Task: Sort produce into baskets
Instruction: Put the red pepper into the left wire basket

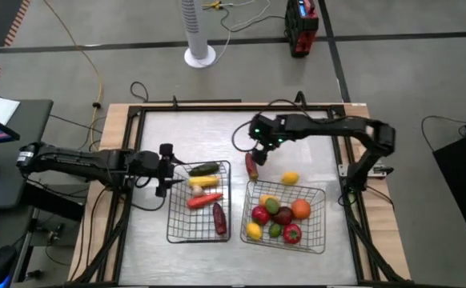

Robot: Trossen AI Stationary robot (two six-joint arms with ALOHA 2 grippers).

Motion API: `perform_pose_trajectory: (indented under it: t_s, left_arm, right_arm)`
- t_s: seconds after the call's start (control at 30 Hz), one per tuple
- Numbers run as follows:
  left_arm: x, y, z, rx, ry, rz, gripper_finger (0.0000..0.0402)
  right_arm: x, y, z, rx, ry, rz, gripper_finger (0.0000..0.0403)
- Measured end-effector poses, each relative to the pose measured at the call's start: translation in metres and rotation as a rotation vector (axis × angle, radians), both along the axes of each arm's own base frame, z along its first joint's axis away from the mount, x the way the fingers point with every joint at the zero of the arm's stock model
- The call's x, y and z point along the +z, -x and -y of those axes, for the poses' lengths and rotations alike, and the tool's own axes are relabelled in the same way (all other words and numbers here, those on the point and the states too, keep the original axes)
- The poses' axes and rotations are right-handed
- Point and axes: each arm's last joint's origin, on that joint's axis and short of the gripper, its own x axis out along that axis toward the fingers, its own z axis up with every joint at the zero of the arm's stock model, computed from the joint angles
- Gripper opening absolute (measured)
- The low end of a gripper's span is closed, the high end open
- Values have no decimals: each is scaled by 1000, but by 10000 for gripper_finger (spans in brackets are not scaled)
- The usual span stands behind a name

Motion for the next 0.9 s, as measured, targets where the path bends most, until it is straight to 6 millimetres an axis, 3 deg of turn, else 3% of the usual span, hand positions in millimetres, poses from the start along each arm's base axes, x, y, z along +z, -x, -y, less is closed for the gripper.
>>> perform_pose_trajectory:
  t_s: [0.23, 0.53, 0.9]
  left_arm:
    - [-1, 0, 0, 14, 14, 0, 263]
    - [-1, 0, 0, 15, 13, -1, 263]
    - [2, -2, -1, 24, -53, 31, 263]
  right_arm:
    - [-8, -27, 3, 75, -21, -118, 345]
    - [-2, -36, 3, 109, -72, -130, 345]
    - [-30, -50, 3, 80, -85, -166, 345]
